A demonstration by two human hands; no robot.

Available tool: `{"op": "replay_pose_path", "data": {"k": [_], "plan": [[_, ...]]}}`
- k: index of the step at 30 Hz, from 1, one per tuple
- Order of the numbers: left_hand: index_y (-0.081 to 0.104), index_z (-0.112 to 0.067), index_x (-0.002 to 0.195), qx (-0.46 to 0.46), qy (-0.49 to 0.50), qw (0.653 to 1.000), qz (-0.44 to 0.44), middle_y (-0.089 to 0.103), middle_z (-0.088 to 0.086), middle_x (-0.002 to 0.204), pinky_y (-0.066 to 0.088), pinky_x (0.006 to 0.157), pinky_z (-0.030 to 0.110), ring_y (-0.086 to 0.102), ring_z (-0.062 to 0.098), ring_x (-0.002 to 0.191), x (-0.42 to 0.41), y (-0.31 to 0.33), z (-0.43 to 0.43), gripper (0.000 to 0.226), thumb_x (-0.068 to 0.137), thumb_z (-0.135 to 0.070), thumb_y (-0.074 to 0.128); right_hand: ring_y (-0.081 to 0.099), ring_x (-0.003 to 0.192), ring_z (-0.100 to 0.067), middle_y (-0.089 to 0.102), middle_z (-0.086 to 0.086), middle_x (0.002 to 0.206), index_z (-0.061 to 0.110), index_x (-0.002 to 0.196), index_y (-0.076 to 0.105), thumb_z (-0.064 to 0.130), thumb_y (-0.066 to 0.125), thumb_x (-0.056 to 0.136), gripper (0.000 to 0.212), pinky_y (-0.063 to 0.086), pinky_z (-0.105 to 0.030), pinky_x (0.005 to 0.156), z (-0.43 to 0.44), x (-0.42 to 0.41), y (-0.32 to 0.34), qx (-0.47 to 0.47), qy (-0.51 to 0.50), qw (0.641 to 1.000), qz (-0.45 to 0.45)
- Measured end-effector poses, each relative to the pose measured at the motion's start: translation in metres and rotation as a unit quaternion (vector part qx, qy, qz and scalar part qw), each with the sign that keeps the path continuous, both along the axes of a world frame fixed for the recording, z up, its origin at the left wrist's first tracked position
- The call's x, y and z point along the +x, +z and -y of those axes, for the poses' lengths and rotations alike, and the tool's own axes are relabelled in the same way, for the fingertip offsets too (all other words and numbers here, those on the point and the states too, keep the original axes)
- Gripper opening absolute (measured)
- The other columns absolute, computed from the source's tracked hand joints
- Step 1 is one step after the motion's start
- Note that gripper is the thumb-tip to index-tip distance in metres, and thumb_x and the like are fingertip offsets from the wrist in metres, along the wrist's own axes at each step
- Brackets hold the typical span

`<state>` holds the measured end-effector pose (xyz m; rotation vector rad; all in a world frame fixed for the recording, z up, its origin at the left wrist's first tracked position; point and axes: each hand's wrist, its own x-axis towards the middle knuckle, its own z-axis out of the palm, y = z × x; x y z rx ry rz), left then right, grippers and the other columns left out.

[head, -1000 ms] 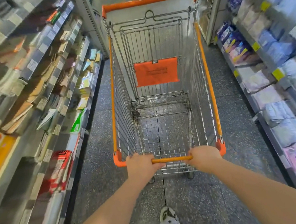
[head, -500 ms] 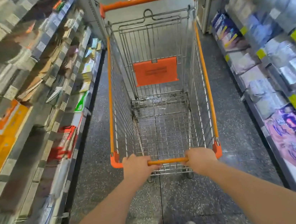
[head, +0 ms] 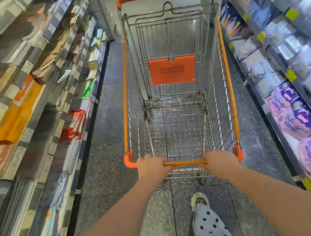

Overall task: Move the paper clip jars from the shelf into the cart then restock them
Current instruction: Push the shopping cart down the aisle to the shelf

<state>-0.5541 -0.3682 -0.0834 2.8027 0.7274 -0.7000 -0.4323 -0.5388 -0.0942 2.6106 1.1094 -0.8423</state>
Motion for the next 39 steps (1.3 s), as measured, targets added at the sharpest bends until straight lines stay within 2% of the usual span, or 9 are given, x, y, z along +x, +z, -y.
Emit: {"op": "replay_pose_path", "data": {"k": [2,6,9,13,20,24,30,33,39], "plan": [[0.056,-0.030,0.075,0.013,-0.014,1.000,0.001,0.049,-0.009,0.067,0.031,0.074,0.033,0.047,0.017,0.088,-0.025,0.000,0.015,0.046,0.081,-0.073,0.039,0.058,0.078,-0.019,0.056,0.003,0.079,0.020,0.093,0.054,0.047,0.042,0.096,0.029,0.050,-0.033,0.068,0.014,-0.026,0.002,0.003,-0.005,1.000,-0.005],[0.060,-0.030,0.080,0.024,-0.024,0.999,-0.002,0.051,-0.008,0.071,0.031,0.075,0.035,0.046,0.017,0.088,-0.068,0.000,0.043,0.049,0.080,-0.074,0.038,0.057,0.075,-0.018,0.055,0.003,0.081,0.019,0.102,0.058,0.044,0.043,0.096,0.030,0.053,-0.034,0.068,0.042,-0.069,-0.001,-0.003,0.005,1.000,0.000],[0.055,-0.032,0.076,0.019,-0.016,1.000,0.003,0.048,-0.011,0.069,0.032,0.079,0.035,0.047,0.016,0.090,-0.094,-0.001,0.061,0.044,0.081,-0.073,0.039,0.058,0.073,-0.016,0.054,0.005,0.077,0.020,0.103,0.058,0.043,0.043,0.097,0.028,0.052,-0.031,0.066,0.061,-0.094,-0.004,0.009,0.010,1.000,0.001],[0.047,-0.032,0.068,0.008,-0.001,1.000,-0.001,0.055,-0.010,0.075,0.033,0.081,0.035,0.048,0.016,0.092,-0.116,-0.001,0.081,0.043,0.080,-0.073,0.040,0.060,0.073,-0.015,0.058,0.004,0.081,0.020,0.102,0.059,0.044,0.042,0.097,0.030,0.051,-0.030,0.063,0.082,-0.114,0.001,0.021,0.027,0.999,0.002],[0.051,-0.033,0.075,0.009,0.023,1.000,0.000,0.054,-0.011,0.075,0.034,0.085,0.036,0.047,0.015,0.095,-0.137,-0.004,0.132,0.041,0.082,-0.071,0.039,0.061,0.074,-0.015,0.060,0.005,0.081,0.017,0.102,0.059,0.037,0.046,0.097,0.024,0.051,-0.030,0.063,0.126,-0.128,-0.003,0.015,0.052,0.998,0.027],[0.054,-0.035,0.078,0.026,0.031,0.999,-0.001,0.055,-0.011,0.076,0.032,0.081,0.036,0.046,0.015,0.093,-0.141,-0.004,0.149,0.041,0.082,-0.073,0.038,0.055,0.069,-0.013,0.049,0.008,0.070,0.018,0.099,0.059,0.040,0.048,0.096,0.025,0.043,-0.029,0.057,0.140,-0.132,-0.006,0.021,0.058,0.997,0.047],[0.061,-0.036,0.087,0.028,0.032,0.999,0.014,0.049,-0.014,0.071,0.031,0.081,0.034,0.044,0.013,0.090,-0.150,-0.007,0.159,0.046,0.081,-0.073,0.035,0.053,0.070,-0.013,0.049,0.007,0.073,0.016,0.102,0.058,0.048,0.045,0.094,0.035,0.042,-0.027,0.057,0.150,-0.138,-0.006,0.031,0.066,0.996,0.050],[0.060,-0.035,0.083,0.019,0.036,0.999,0.016,0.043,-0.016,0.064,0.030,0.079,0.034,0.039,0.012,0.085,-0.152,-0.007,0.163,0.046,0.081,-0.073,0.036,0.055,0.070,-0.013,0.052,0.006,0.077,0.017,0.104,0.058,0.052,0.043,0.092,0.041,0.042,-0.027,0.056,0.154,-0.141,-0.008,0.032,0.062,0.996,0.047],[0.063,-0.033,0.087,0.027,0.033,0.999,0.007,0.059,-0.011,0.078,0.037,0.085,0.034,0.048,0.013,0.092,-0.156,-0.012,0.165,0.052,0.079,-0.076,0.033,0.058,0.068,-0.012,0.058,0.007,0.078,0.020,0.104,0.060,0.051,0.046,0.092,0.036,0.046,-0.026,0.055,0.155,-0.145,-0.007,0.023,0.047,0.997,0.057]]}}
